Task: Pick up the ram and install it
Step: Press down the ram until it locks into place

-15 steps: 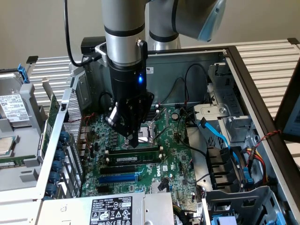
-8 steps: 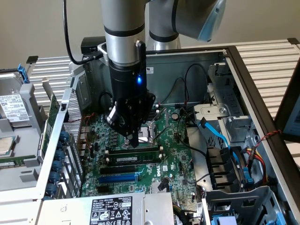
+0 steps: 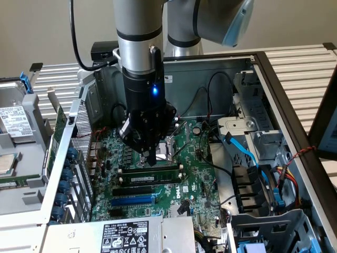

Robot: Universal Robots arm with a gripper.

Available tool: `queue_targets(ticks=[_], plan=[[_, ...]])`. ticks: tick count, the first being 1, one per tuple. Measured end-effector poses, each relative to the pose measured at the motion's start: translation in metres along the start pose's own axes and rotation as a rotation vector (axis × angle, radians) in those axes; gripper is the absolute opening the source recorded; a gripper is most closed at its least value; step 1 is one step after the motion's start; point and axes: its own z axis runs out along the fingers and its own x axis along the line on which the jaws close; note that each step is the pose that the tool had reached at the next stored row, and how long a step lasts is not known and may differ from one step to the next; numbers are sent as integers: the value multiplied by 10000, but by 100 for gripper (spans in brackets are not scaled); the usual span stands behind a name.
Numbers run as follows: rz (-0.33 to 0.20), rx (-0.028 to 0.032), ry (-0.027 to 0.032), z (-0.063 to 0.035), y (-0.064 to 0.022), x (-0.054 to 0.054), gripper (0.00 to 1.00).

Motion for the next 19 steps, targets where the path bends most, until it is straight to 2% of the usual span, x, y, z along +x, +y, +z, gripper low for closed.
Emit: queue_targets(ticks=[19], plan=[[2165, 107, -136, 0, 0, 0, 11]])
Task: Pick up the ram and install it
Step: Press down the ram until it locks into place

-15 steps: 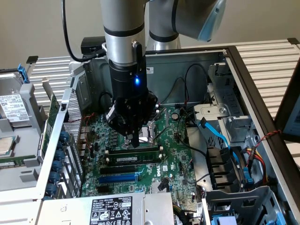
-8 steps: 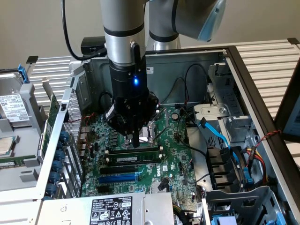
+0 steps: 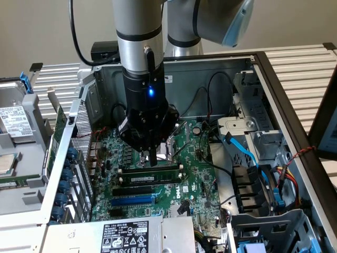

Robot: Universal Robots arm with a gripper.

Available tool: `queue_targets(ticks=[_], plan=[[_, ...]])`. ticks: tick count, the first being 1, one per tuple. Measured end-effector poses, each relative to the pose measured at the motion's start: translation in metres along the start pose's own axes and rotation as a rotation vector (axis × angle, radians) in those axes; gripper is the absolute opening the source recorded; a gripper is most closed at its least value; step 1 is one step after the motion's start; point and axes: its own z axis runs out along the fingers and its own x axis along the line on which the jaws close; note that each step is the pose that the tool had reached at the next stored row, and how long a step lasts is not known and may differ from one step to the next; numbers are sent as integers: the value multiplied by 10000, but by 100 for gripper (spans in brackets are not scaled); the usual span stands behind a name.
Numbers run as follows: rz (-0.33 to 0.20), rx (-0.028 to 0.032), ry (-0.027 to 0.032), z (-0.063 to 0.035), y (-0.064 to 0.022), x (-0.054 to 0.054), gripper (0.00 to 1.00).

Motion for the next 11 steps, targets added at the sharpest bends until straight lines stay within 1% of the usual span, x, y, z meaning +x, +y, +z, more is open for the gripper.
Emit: queue_targets(ticks=[6, 11], plan=[[737, 23, 3, 0, 0, 0, 11], [1336, 44, -6, 0, 0, 0, 11]])
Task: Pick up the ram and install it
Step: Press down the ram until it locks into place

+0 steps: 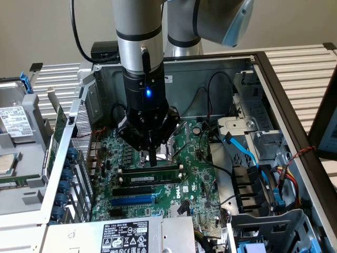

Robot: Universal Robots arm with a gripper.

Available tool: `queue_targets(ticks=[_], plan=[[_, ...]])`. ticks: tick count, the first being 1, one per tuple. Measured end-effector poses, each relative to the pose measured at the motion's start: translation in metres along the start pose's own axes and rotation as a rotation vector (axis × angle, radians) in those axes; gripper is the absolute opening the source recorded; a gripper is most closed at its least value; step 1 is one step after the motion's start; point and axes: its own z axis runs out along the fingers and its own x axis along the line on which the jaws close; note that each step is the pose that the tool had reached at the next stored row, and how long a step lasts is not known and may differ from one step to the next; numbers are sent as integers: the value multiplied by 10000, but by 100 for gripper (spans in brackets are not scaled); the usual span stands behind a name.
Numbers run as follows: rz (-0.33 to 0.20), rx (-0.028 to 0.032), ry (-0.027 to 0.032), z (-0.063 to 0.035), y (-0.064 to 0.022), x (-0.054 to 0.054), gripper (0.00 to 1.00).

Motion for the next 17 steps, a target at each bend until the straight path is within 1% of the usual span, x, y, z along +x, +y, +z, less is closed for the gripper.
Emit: queue_targets(ticks=[9, 12, 14, 16, 17], plan=[[1018, 38, -27, 0, 0, 0, 11], [1313, 59, -59, 0, 0, 0, 11], [1433, 114, -97, 1, 1, 0, 11], [1530, 186, -134, 0, 0, 0, 11], [1564, 209, -138, 0, 0, 0, 11]])
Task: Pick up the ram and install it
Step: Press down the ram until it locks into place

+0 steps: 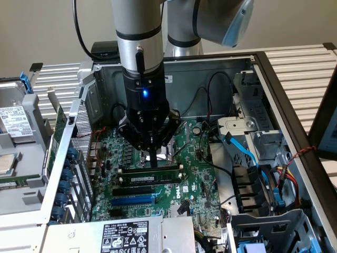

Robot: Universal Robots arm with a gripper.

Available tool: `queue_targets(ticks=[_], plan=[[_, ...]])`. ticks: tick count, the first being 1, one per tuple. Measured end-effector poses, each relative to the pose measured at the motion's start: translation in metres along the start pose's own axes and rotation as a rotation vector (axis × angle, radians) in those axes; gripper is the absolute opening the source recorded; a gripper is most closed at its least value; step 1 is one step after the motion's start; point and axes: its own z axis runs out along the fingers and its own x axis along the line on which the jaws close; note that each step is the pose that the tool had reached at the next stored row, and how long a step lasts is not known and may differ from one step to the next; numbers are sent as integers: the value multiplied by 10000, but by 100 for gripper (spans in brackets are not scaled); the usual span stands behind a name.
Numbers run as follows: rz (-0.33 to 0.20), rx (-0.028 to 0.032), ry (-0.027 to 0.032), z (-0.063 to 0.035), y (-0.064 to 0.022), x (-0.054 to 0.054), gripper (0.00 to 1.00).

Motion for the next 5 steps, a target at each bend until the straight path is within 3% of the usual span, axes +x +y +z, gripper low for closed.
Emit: queue_targets(ticks=[5], plan=[[2, 1, 0, 0, 0, 0, 11]])
